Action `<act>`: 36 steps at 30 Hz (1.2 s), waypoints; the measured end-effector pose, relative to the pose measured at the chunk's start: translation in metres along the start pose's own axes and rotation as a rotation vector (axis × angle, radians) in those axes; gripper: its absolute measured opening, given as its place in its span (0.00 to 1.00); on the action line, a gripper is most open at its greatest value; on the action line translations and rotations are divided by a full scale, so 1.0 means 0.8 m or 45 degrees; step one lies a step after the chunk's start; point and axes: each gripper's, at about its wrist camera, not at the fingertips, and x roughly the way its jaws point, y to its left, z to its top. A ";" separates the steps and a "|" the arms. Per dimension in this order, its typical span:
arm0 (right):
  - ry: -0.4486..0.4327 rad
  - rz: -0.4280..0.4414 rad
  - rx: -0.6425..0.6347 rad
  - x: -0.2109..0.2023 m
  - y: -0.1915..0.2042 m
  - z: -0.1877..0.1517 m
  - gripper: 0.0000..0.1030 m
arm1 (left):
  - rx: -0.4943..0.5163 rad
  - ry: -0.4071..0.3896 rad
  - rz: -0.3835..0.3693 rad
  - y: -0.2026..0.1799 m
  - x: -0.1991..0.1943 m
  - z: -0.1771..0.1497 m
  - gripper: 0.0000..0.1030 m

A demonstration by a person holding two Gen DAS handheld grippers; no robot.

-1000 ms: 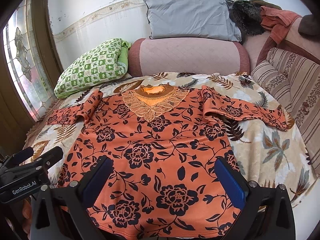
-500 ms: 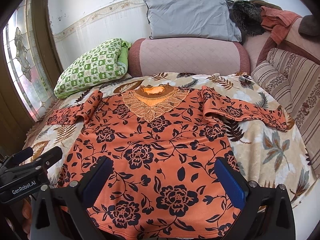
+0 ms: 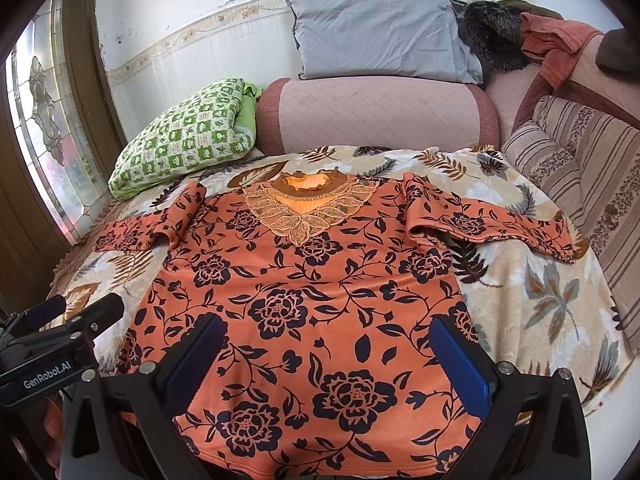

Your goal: Fold small clothes

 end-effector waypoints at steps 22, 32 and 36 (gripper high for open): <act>0.002 0.002 -0.004 0.001 0.001 0.001 1.00 | -0.002 0.001 -0.005 0.001 -0.001 0.001 1.00; 0.019 0.041 0.017 0.004 -0.002 0.003 1.00 | -0.021 0.026 -0.010 0.007 0.006 0.000 1.00; 0.031 0.162 0.195 0.012 -0.051 0.006 1.00 | -0.072 0.111 -0.010 0.024 0.032 -0.005 1.00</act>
